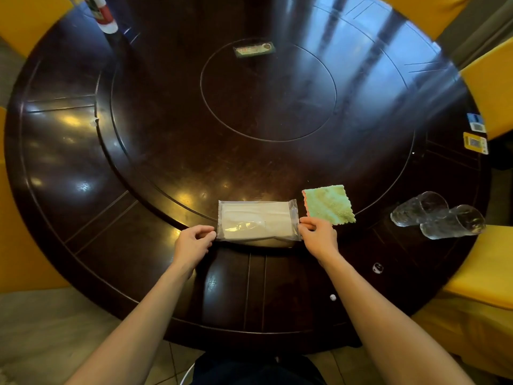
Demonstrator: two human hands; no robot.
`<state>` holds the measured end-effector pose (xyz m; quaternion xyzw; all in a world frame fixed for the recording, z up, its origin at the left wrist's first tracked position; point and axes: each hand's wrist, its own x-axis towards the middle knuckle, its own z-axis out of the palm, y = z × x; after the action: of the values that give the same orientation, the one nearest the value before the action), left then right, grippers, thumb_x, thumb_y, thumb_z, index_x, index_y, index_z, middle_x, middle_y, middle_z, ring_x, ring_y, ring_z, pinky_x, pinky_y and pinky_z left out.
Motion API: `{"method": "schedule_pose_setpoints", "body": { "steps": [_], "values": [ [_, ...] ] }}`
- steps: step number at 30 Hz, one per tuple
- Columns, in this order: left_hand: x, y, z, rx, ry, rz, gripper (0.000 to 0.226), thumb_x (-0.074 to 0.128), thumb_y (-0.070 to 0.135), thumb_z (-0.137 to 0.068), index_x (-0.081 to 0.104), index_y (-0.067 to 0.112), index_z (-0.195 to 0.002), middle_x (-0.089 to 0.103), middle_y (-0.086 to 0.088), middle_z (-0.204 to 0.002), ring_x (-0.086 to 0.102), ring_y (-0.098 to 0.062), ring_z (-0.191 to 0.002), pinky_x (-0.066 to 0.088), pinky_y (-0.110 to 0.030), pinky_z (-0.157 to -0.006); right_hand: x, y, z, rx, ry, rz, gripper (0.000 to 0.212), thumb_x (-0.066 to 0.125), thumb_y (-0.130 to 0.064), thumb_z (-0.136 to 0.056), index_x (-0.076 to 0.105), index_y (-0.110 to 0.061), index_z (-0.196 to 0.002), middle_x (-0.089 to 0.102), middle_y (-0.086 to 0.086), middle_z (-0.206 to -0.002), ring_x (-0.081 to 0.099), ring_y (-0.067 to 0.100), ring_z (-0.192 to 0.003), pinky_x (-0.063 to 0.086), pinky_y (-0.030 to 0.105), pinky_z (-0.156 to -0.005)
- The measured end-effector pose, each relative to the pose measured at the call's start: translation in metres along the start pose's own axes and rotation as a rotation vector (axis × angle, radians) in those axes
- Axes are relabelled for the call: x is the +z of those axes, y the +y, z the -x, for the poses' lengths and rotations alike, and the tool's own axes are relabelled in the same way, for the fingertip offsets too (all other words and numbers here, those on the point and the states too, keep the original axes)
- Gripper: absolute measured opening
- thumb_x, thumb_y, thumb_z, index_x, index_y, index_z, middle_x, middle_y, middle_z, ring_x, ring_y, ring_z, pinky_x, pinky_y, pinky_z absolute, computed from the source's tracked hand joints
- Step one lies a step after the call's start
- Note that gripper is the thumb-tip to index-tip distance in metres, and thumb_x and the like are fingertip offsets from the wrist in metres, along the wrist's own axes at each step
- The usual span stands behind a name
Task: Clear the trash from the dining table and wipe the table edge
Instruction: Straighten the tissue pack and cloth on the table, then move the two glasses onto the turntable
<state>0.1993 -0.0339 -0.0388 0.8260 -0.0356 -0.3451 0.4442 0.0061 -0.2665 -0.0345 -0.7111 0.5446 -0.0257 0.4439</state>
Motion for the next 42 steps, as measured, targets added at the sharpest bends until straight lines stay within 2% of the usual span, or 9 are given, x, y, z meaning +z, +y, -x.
{"method": "schedule_pose_setpoints", "body": {
  "steps": [4,9,13,18,22,28,32,36,42],
  "values": [
    [-0.006,0.006,0.002,0.081,0.02,-0.13,0.021,0.068,0.015,-0.093,0.076,0.011,-0.112,0.075,-0.008,-0.098,0.07,-0.027,-0.096,0.058,-0.04,-0.088,-0.004,0.001,0.002,0.032,0.029,0.009,0.033,0.065,-0.022,-0.094,0.071,-0.02,-0.126,0.073,-0.002,-0.115,0.06,0.012,-0.106,0.04,0.024,-0.093],
    [-0.001,0.021,0.009,0.287,0.067,-0.31,0.015,0.065,0.019,-0.094,0.077,0.017,-0.101,0.075,0.002,-0.094,0.065,-0.013,-0.083,0.045,-0.016,-0.071,-0.014,-0.002,0.008,-0.078,0.09,0.131,0.035,0.061,-0.021,-0.097,0.067,-0.014,-0.13,0.072,0.006,-0.122,0.064,0.016,-0.104,0.049,0.031,-0.096],
    [0.017,0.035,0.01,0.443,0.007,-0.441,0.019,0.065,0.019,-0.094,0.075,0.01,-0.107,0.073,-0.004,-0.099,0.062,-0.016,-0.085,0.047,-0.025,-0.078,-0.026,0.0,0.011,-0.159,0.125,0.219,0.04,0.061,-0.024,-0.098,0.062,-0.011,-0.136,0.067,0.01,-0.13,0.06,0.028,-0.122,0.048,0.041,-0.101],
    [0.054,0.061,0.015,0.591,-0.087,-0.525,0.028,0.064,0.02,-0.095,0.071,0.007,-0.12,0.074,-0.007,-0.114,0.066,-0.023,-0.105,0.051,-0.035,-0.094,-0.053,0.014,0.018,-0.226,0.17,0.294,0.047,0.063,-0.019,-0.096,0.055,-0.007,-0.14,0.064,0.012,-0.134,0.058,0.031,-0.123,0.046,0.041,-0.104],
    [0.092,0.081,0.025,0.633,-0.166,-0.555,0.031,0.063,0.023,-0.096,0.069,0.008,-0.123,0.072,-0.008,-0.121,0.064,-0.024,-0.114,0.049,-0.038,-0.101,-0.082,0.031,0.022,-0.226,0.211,0.264,0.045,0.065,-0.016,-0.095,0.056,-0.009,-0.138,0.066,0.008,-0.128,0.06,0.029,-0.122,0.046,0.036,-0.102],
    [0.156,0.103,0.043,0.69,-0.273,-0.58,0.029,0.063,0.025,-0.096,0.071,0.012,-0.119,0.073,-0.007,-0.116,0.065,-0.021,-0.105,0.049,-0.031,-0.089,-0.131,0.076,0.021,-0.035,0.267,0.164,0.052,0.06,-0.025,-0.099,0.049,-0.01,-0.147,0.057,0.011,-0.145,0.051,0.028,-0.136,0.041,0.04,-0.112],
    [0.201,0.117,0.056,0.683,-0.323,-0.548,0.029,0.064,0.025,-0.095,0.071,0.01,-0.119,0.074,-0.006,-0.114,0.066,-0.019,-0.099,0.054,-0.033,-0.089,-0.165,0.111,0.017,0.081,0.318,0.054,0.051,0.059,-0.031,-0.099,0.048,-0.016,-0.147,0.065,0.012,-0.132,0.068,0.024,-0.11,0.051,0.02,-0.089],
    [0.248,0.131,0.067,0.646,-0.347,-0.512,0.029,0.069,0.023,-0.092,0.072,0.012,-0.118,0.074,-0.003,-0.113,0.067,-0.019,-0.101,0.052,-0.034,-0.091,-0.195,0.142,0.006,0.167,0.384,-0.09,0.055,0.062,-0.035,-0.097,0.048,-0.017,-0.147,0.058,0.01,-0.144,0.052,0.028,-0.134,0.043,0.039,-0.107],
    [0.325,0.152,0.076,0.597,-0.435,-0.441,0.043,0.075,0.026,-0.088,0.065,0.016,-0.128,0.071,-0.002,-0.124,0.066,-0.017,-0.114,0.05,-0.029,-0.096,-0.237,0.182,-0.02,0.201,0.449,-0.216,0.067,0.069,-0.039,-0.092,0.042,-0.019,-0.15,0.056,0.007,-0.146,0.052,0.023,-0.135,0.042,0.038,-0.111]
  ]
}}
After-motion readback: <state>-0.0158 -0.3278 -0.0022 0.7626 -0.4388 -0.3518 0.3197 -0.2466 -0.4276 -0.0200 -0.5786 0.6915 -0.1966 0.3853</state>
